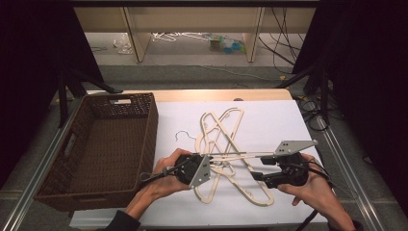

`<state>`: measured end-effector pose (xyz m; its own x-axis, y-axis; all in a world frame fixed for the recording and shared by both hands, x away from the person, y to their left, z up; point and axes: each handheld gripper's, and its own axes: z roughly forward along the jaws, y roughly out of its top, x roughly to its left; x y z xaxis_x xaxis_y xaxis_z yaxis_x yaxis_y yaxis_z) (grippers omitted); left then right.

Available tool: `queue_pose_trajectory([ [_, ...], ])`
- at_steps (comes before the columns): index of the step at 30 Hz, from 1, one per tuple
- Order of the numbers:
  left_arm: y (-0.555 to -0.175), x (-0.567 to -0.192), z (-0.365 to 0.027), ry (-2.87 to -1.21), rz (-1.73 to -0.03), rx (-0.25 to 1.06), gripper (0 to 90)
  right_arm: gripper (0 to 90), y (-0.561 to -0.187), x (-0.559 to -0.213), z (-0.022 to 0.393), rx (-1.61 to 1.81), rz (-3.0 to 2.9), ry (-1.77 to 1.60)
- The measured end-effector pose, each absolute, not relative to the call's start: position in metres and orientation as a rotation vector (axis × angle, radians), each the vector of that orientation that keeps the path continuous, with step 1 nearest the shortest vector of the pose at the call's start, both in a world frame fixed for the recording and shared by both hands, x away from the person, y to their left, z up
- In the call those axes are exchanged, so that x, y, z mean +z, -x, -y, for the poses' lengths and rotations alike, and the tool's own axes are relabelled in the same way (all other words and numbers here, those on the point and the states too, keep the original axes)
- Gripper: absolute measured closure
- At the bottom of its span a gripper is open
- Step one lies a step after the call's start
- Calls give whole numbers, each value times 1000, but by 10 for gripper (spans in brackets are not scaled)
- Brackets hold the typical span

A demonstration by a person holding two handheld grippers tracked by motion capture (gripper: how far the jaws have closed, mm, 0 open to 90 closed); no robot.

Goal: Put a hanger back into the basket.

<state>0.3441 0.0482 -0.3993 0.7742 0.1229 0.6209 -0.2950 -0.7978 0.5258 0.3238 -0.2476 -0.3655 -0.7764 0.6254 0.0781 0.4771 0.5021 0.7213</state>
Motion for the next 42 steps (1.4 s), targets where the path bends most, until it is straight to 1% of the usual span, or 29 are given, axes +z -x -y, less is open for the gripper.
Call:
queue_pose_trajectory([
  [1,-346,-398,-49,-2316,58,832,857,378,-323,-365,247,1143,-2554,-946],
  [2,-346,-398,-49,-2316,58,832,857,378,-323,-365,247,1143,-2554,-946],
  [3,-350,-393,-52,-2305,11,809,857,368,-322,-365,246,1142,-2546,-947],
  [4,-354,-388,-55,-2262,-67,767,858,354,-319,-368,243,1134,-2575,-934],
  [5,-354,-388,-55,-2262,-67,767,858,354,-319,-368,243,1134,-2575,-934],
  [6,-357,-383,-58,-2248,-111,732,858,354,-318,-370,240,1130,-2592,-922],
  [7,-359,-380,-60,-2240,-129,724,858,354,-317,-373,237,1127,-2614,-913],
  [9,-362,-372,-65,-2207,-193,671,858,354,-316,-381,232,1110,-2633,-899],
  [10,-363,-364,-70,-2160,-248,617,858,354,-316,-383,231,1105,-2640,-902],
  [11,-363,-364,-70,-2160,-248,617,858,354,-316,-383,231,1105,-2640,-902],
  [12,-364,-359,-73,-2139,-274,585,858,354,-315,-387,229,1115,-2641,-890],
  [13,-363,-350,-78,-2086,-317,525,858,354,-314,-388,228,1111,-2648,-894],
  [15,-360,-340,-82,-2049,-359,472,858,352,-313,-390,227,1112,-2672,-881],
  [16,-360,-340,-82,-2049,-359,472,858,352,-313,-390,227,1112,-2672,-881],
  [17,-358,-331,-88,-2012,-402,416,858,349,-310,-398,225,1127,-2677,-866],
  [20,-355,-323,-94,-1973,-448,396,858,345,-308,-402,224,1121,-2691,-857],
  [22,-350,-309,-103,-1950,-457,442,858,332,-307,-407,224,1139,-2674,-857],
  [23,-348,-300,-110,-1935,-471,442,858,329,-307,-410,224,1126,-2691,-853],
  [26,-345,-283,-128,-1891,-510,390,858,329,-306,-416,224,1107,-2718,-858],
  [27,-345,-283,-128,-1891,-510,390,858,329,-306,-417,225,1093,-2727,-864],
  [28,-341,-270,-140,-1864,-549,363,859,330,-306,-419,225,1094,-2733,-857],
  [31,-339,-259,-151,-1847,-568,347,859,330,-306,-420,225,1088,-2736,-871],
  [32,-339,-250,-162,-1836,-595,340,858,330,-306,-420,225,1093,-2729,-872],
  [37,-341,-239,-188,-1810,-665,354,859,330,-306,-419,225,1095,-2732,-876],
  [38,-341,-239,-188,-1810,-665,354,859,330,-306,-419,225,1095,-2732,-876],
  [40,-344,-235,-205,-1792,-702,369,859,330,-306,-422,226,1092,-2726,-879],
  [42,-345,-234,-212,-1787,-716,382,859,331,-306,-422,226,1089,-2727,-886],
])
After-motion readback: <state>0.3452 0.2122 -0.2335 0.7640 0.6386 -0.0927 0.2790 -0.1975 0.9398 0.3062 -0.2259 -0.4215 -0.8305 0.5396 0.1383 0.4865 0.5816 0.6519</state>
